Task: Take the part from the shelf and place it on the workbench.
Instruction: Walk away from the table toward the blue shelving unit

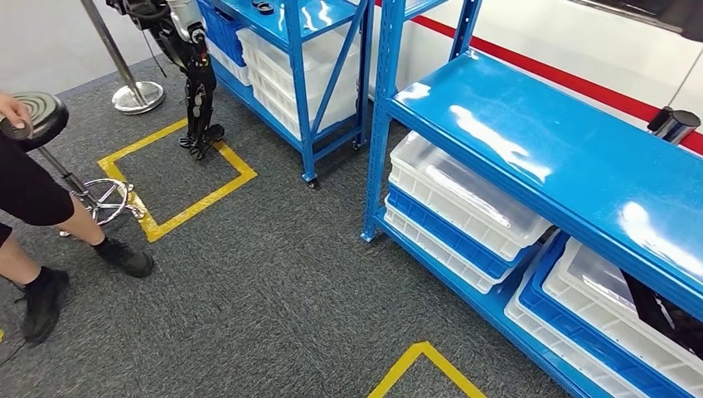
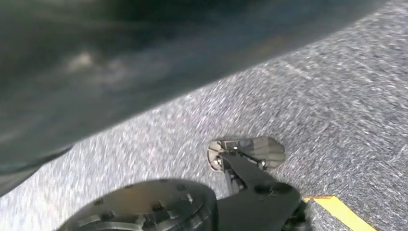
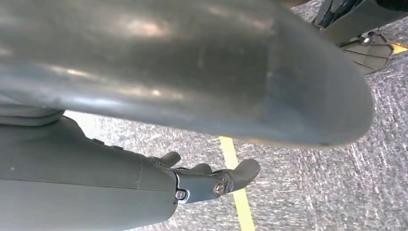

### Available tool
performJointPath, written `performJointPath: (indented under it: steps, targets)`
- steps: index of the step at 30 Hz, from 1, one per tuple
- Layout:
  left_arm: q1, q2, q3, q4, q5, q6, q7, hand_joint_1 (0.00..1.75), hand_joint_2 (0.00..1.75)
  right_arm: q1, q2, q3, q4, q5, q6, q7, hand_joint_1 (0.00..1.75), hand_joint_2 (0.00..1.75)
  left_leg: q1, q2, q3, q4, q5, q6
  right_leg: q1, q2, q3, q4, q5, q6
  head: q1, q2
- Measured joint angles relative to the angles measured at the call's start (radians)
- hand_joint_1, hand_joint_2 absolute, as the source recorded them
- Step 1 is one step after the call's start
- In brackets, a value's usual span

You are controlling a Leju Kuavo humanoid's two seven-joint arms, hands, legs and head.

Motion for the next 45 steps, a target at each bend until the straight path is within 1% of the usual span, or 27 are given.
performJointPath:
  steps: [1,3,5,7,9,10,11,13,15,16,18,19,21,23,25,27,29,31,33,34,36,38,40,41,42,44,45]
  targets:
    - [-0.001,0.0,0.0,0.0,0.0,0.0,0.001,0.0,0.0,0.0,0.0,0.0,0.0,0.001,0.0,0.0,0.0,0.0,-0.003,-0.007,0.005,-0.013,-0.002,0.004,0.001,0.01,-0.006,0.0,0.0,0.007,0.0,0.0]
    - [-0.002,0.0,0.0,0.0,-0.001,0.001,0.001,0.0,0.0,0.005,-0.001,0.0,0.0,0.002,0.0,0.0,0.0,0.0,-0.009,0.013,0.011,-0.019,-0.001,0.02,-0.003,0.019,-0.017,-0.001,0.001,0.02,0.0,0.0]
    - [-0.003,0.0,0.0,0.0,-0.003,0.003,0.001,0.0,0.0,0.008,-0.001,0.0,0.0,0.002,0.0,0.0,0.0,0.0,-0.01,0.035,0.018,-0.024,0.004,0.036,-0.003,-0.025,-0.039,0.04,-0.018,0.024,0.004,0.0]
    - [-0.001,0.0,0.0,0.0,-0.004,0.004,0.001,0.0,0.0,0.004,0.0,0.0,0.0,0.002,0.0,0.0,0.0,0.0,-0.012,0.061,0.022,-0.026,0.005,0.046,-0.001,-0.082,-0.101,0.157,-0.069,0.02,0.01,0.0]
    - [0.0,0.0,0.0,0.0,-0.005,0.004,0.001,0.0,0.0,0.0,0.0,0.0,0.0,0.002,0.0,0.0,0.0,0.0,-0.016,0.091,0.022,-0.026,0.002,0.049,-0.003,-0.099,-0.17,0.28,-0.11,0.022,0.012,0.0]
    - [0.0,0.0,0.0,0.0,-0.006,0.005,0.001,0.0,0.0,0.001,0.0,0.0,0.0,0.002,0.0,0.0,0.0,0.0,-0.017,0.104,0.023,-0.026,0.0,0.05,-0.004,-0.102,-0.183,0.299,-0.11,0.028,0.012,0.0]
    - [-0.001,0.0,0.0,0.0,-0.006,0.005,0.001,0.0,0.0,0.002,-0.001,0.0,0.001,0.002,0.0,0.0,0.0,0.0,-0.017,0.116,0.025,-0.026,-0.003,0.049,-0.005,-0.106,-0.172,0.274,-0.093,0.037,0.012,0.0]
    - [-0.001,0.0,0.0,0.0,-0.006,0.006,0.001,0.0,0.0,0.003,-0.002,0.0,0.001,0.002,0.0,0.0,0.0,0.0,-0.018,0.137,0.032,-0.026,-0.009,0.043,-0.006,-0.14,-0.101,0.137,-0.041,0.051,0.014,0.0]
    - [-0.001,0.0,0.0,0.0,-0.006,0.005,-0.001,0.0,0.0,-0.001,-0.003,0.0,0.001,0.002,0.0,0.0,0.0,0.0,-0.023,0.157,0.04,-0.026,-0.02,0.032,-0.001,-0.182,-0.041,0.03,-0.004,0.046,0.013,0.0]
    - [-0.001,0.0,0.0,0.0,-0.006,0.004,-0.003,0.0,0.0,-0.003,-0.003,0.0,0.001,0.002,0.0,0.0,0.0,0.0,-0.026,0.168,0.045,-0.027,-0.025,0.026,0.003,-0.19,-0.031,0.012,0.003,0.038,0.012,0.0]
    - [-0.003,-0.001,0.0,0.0,-0.006,0.001,-0.01,0.0,0.0,-0.003,-0.003,0.0,0.001,0.002,0.0,-0.001,0.0,0.0,-0.025,0.189,0.055,-0.034,-0.03,0.013,0.006,-0.168,-0.031,0.007,0.011,0.02,0.009,0.0]
    - [-0.004,-0.002,0.0,0.0,-0.006,0.0,-0.012,0.0,0.0,-0.001,-0.003,0.0,0.001,0.002,0.0,-0.001,0.0,0.0,-0.022,0.185,0.058,-0.032,-0.035,0.007,0.003,-0.155,-0.028,0.002,0.014,0.013,0.007,0.0]
    - [-0.006,-0.003,0.0,0.0,-0.006,-0.001,-0.015,0.0,0.0,0.002,-0.005,0.0,0.001,0.002,-0.001,-0.001,0.0,0.0,-0.017,0.143,0.039,0.023,-0.07,0.001,-0.006,-0.132,-0.016,-0.008,0.017,-0.001,-0.002,0.0]
    - [-0.004,-0.003,0.0,0.0,-0.006,-0.002,-0.015,0.0,0.0,0.001,-0.006,0.0,0.001,0.002,-0.001,-0.001,0.0,0.0,-0.014,0.091,-0.017,0.144,-0.125,0.0,-0.005,-0.108,-0.013,-0.009,0.016,-0.011,-0.009,0.0]
    - [-0.001,-0.003,0.0,0.0,-0.006,-0.003,-0.015,0.0,0.0,0.0,-0.005,0.0,0.001,0.002,0.0,-0.001,0.0,0.0,-0.013,0.074,-0.067,0.22,-0.138,-0.001,-0.001,-0.077,-0.012,-0.008,0.015,-0.015,-0.008,0.0]
    - [0.001,-0.003,0.0,0.0,-0.006,-0.004,-0.015,0.0,0.0,0.001,-0.006,0.0,0.001,0.002,0.0,0.0,0.0,0.0,-0.011,0.064,-0.056,0.164,-0.079,-0.001,0.001,-0.045,-0.008,-0.007,0.015,-0.014,-0.008,0.0]
    - [0.0,-0.003,0.0,0.0,-0.006,-0.004,-0.015,0.0,0.0,0.001,-0.006,0.0,0.001,0.002,0.001,0.0,0.0,0.0,-0.003,0.021,-0.009,0.043,-0.019,-0.002,0.003,-0.018,-0.008,-0.002,0.014,-0.01,-0.008,0.0]
    - [0.0,-0.004,0.0,0.001,-0.006,-0.005,-0.015,0.0,0.0,0.0,-0.007,0.0,0.001,0.003,0.001,0.0,0.0,0.0,-0.003,-0.011,0.014,-0.016,-0.005,0.004,0.004,0.003,-0.015,0.0,0.014,0.002,-0.007,0.0]
    - [-0.001,-0.004,0.0,0.001,-0.004,-0.005,-0.019,0.0,0.0,0.003,-0.007,0.0,0.001,0.003,0.001,0.0,0.0,0.0,-0.012,0.004,0.016,-0.021,-0.004,0.02,0.0,0.02,-0.025,-0.004,0.018,0.016,-0.007,0.0]
    - [-0.002,-0.004,0.0,0.0,-0.002,-0.004,-0.022,0.0,0.0,0.006,-0.007,0.0,0.001,0.003,0.001,0.0,0.0,0.0,-0.014,0.014,0.02,-0.025,-0.001,0.029,-0.002,0.011,-0.031,0.001,0.017,0.021,-0.007,0.0]
    - [-0.002,-0.004,0.001,0.0,0.0,-0.004,-0.029,0.0,0.0,0.006,-0.007,0.0,0.002,0.004,0.001,0.0,0.0,0.0,-0.015,0.038,0.025,-0.032,0.006,0.046,-0.002,-0.038,-0.062,0.055,-0.011,0.021,-0.002,0.0]
    - [-0.001,-0.004,0.001,0.0,0.001,-0.004,-0.033,0.0,0.0,0.001,-0.005,0.0,0.001,0.006,0.0,-0.001,0.0,0.0,-0.019,0.068,0.025,-0.033,0.007,0.054,-0.002,-0.086,-0.123,0.177,-0.066,0.015,0.004,0.0]
    - [0.001,-0.004,0.001,0.0,0.002,-0.004,-0.033,0.0,0.0,-0.001,-0.003,0.0,0.001,0.01,0.0,-0.002,0.0,0.0,-0.022,0.098,0.023,-0.032,0.006,0.055,-0.004,-0.098,-0.173,0.275,-0.099,0.02,0.004,0.0]
    - [0.0,-0.004,0.001,0.0,0.002,-0.004,-0.033,0.0,0.0,0.001,-0.003,0.0,0.001,0.011,0.0,-0.002,0.0,0.0,-0.023,0.111,0.023,-0.032,0.005,0.055,-0.006,-0.102,-0.172,0.275,-0.093,0.028,0.005,0.0]
    - [0.0,-0.004,0.001,0.0,0.002,-0.004,-0.033,0.0,0.0,0.003,-0.003,0.0,0.002,0.013,0.0,-0.002,0.0,0.0,-0.022,0.123,0.024,-0.032,0.003,0.053,-0.009,-0.11,-0.149,0.234,-0.075,0.037,0.005,0.0]
    - [-0.001,-0.004,0.001,0.0,0.002,-0.004,-0.033,0.0,0.0,0.002,-0.003,0.0,0.002,0.015,0.0,-0.002,0.0,0.0,-0.026,0.144,0.028,-0.031,-0.003,0.045,-0.012,-0.159,-0.07,0.098,-0.033,0.052,0.007,0.0]
    - [0.0,-0.003,0.001,0.0,0.002,-0.004,-0.033,0.0,0.0,0.0,-0.002,0.0,0.001,0.016,0.0,-0.002,0.0,0.0,-0.029,0.155,0.031,-0.031,-0.008,0.038,-0.012,-0.182,-0.04,0.046,-0.018,0.051,0.007,0.0]
